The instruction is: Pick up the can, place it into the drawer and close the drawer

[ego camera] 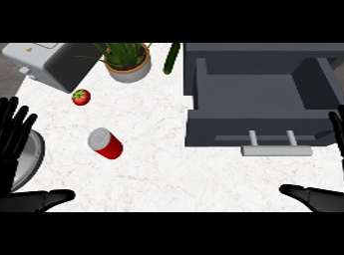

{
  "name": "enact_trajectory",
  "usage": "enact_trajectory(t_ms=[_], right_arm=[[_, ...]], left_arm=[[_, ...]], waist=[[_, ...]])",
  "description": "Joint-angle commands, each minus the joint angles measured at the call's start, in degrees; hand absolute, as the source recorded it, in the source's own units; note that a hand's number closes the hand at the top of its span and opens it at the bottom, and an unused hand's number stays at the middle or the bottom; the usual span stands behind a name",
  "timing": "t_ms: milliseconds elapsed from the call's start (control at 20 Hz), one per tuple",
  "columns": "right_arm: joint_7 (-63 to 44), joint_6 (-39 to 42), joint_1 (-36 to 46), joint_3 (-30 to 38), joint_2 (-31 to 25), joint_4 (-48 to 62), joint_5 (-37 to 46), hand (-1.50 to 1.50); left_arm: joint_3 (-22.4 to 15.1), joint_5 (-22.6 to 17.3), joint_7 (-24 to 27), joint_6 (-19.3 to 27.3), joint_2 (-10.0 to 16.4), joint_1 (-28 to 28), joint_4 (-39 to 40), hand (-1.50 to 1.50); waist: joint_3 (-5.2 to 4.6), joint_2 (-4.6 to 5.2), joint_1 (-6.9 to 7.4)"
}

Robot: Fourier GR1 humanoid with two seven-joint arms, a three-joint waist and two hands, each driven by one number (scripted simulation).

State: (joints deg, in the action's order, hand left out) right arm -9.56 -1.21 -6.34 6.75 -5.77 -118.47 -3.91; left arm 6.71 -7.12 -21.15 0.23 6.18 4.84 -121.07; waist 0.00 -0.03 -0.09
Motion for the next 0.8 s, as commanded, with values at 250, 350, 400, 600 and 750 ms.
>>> enact_trajectory(t_ms=[250,350,400,600,750], right_arm=[[-4.8,0.4,-1.3,0.5,0.1,-6.5,-0.5,-1.50],[0.3,3.5,-4.0,2.8,-0.7,-4.6,-2.3,-1.50],[3.1,2.1,-2.0,1.7,1.1,-0.5,-0.6,-1.50],[-0.9,2.7,-0.9,4.8,-0.6,-2.8,-3.4,-1.50],[-0.7,3.3,-0.4,5.6,-1.1,-2.1,-2.5,-1.50]], left_arm=[[-3.7,4.7,8.1,-0.1,-4.4,2.4,9.4,-1.50],[-6.3,9.3,6.8,2.4,-5.2,0.5,10.3,-1.50],[-6.2,9.1,11.3,1.0,-5.4,2.3,13.8,-1.50],[-6.0,9.5,19.3,0.7,-6.1,5.2,19.7,-1.50],[-6.6,9.8,18.3,1.9,-5.7,4.9,20.7,-1.50]], waist=[[-0.02,-0.02,-0.05],[0.00,-0.02,-0.18],[0.00,0.02,-0.02],[-0.02,0.02,0.00],[-0.01,0.00,0.09]])
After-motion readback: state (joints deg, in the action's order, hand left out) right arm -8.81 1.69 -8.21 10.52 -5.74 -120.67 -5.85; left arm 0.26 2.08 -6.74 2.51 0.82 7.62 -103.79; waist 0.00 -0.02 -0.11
